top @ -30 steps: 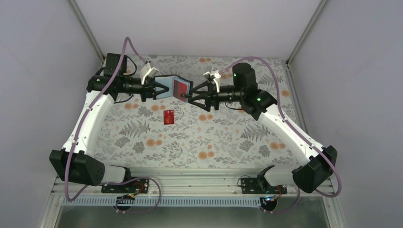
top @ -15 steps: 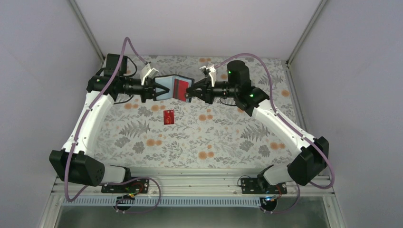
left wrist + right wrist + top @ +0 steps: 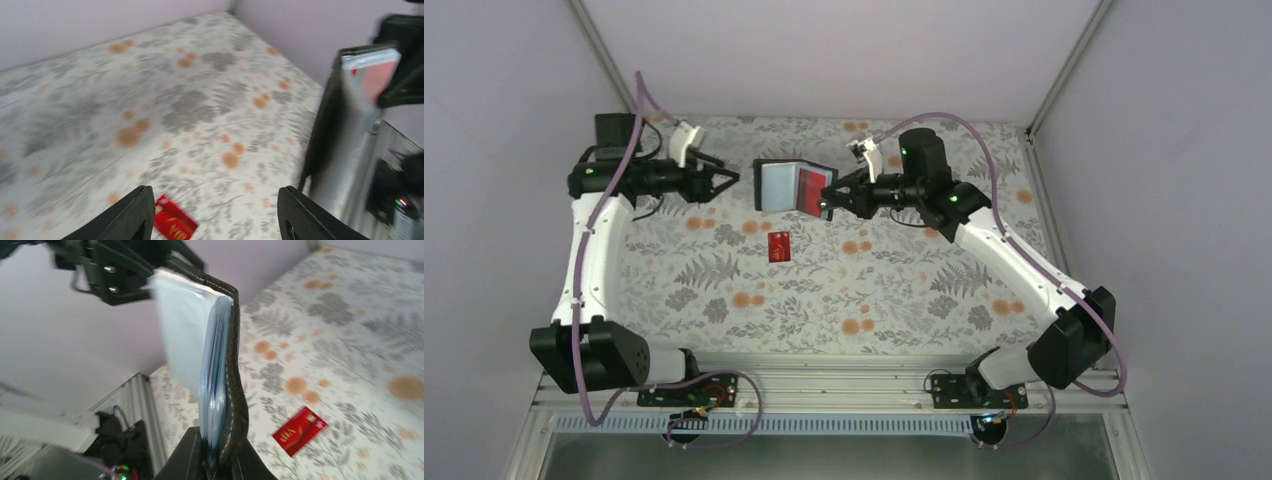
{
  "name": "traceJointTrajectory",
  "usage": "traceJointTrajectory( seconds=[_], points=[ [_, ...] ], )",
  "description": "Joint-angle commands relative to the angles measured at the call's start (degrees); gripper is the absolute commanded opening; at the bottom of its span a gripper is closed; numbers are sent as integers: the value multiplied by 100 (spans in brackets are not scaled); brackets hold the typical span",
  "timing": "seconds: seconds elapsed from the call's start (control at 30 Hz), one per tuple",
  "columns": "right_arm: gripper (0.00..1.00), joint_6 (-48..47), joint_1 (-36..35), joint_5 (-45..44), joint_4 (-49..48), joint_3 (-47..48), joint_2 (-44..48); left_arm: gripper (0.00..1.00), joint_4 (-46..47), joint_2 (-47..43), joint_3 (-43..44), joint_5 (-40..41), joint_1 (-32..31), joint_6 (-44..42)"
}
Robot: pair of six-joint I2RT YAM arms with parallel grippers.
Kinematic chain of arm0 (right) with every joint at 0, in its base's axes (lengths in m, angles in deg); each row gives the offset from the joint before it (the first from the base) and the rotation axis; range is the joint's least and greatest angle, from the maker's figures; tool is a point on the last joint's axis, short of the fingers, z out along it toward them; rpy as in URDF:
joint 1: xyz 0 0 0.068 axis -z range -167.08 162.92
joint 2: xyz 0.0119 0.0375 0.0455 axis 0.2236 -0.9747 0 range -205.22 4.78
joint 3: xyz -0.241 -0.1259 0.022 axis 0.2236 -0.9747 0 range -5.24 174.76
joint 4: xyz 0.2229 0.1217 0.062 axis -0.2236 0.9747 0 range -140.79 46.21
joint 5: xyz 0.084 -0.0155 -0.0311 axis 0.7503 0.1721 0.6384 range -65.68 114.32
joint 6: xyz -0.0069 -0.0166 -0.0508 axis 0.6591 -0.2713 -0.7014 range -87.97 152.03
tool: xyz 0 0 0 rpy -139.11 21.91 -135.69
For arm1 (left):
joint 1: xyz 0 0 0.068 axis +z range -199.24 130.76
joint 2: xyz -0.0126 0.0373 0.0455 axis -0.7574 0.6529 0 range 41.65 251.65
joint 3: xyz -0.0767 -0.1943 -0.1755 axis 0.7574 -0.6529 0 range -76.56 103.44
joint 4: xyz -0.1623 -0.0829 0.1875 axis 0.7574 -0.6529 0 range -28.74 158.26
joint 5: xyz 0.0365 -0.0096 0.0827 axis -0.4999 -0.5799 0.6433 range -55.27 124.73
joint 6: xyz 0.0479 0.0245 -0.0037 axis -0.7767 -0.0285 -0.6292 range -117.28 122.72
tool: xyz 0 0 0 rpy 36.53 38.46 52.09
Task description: Take the credit cards out of the card holder
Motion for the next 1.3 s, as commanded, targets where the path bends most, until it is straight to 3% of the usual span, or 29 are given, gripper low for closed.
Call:
traceJointTrajectory(
  seconds=[0.0,0.1,0.23,0.3,0.4,0.47,0.53,0.73,0.97,1.27],
  points=[
    [4,477,64,-1560,1026,686,-354,62,220,17,257,570,661,507],
    [4,508,64,-1888,1250,800,-597,62,202,-463,489,-183,376,96],
    [4,497,49,-1632,1034,699,-652,57,-262,-477,697,-490,-1148,-118],
    [4,503,41,-1763,1111,788,-693,57,-644,-244,853,-914,-1540,-393],
    [4,331,41,-1158,983,762,-611,51,-90,-15,633,-863,-1875,217],
    [4,200,41,-594,760,671,-458,36,414,176,388,-638,-1955,629],
    [4,121,41,-369,644,612,-296,29,769,227,152,-572,-1947,799],
    [4,-91,42,290,507,589,-145,29,1012,245,93,-630,-1952,838],
    [4,-328,44,473,553,592,-102,28,1314,203,-22,21,-1949,1123],
    [4,-539,44,647,507,581,153,28,1247,264,90,26,-1955,1017]
  ],
)
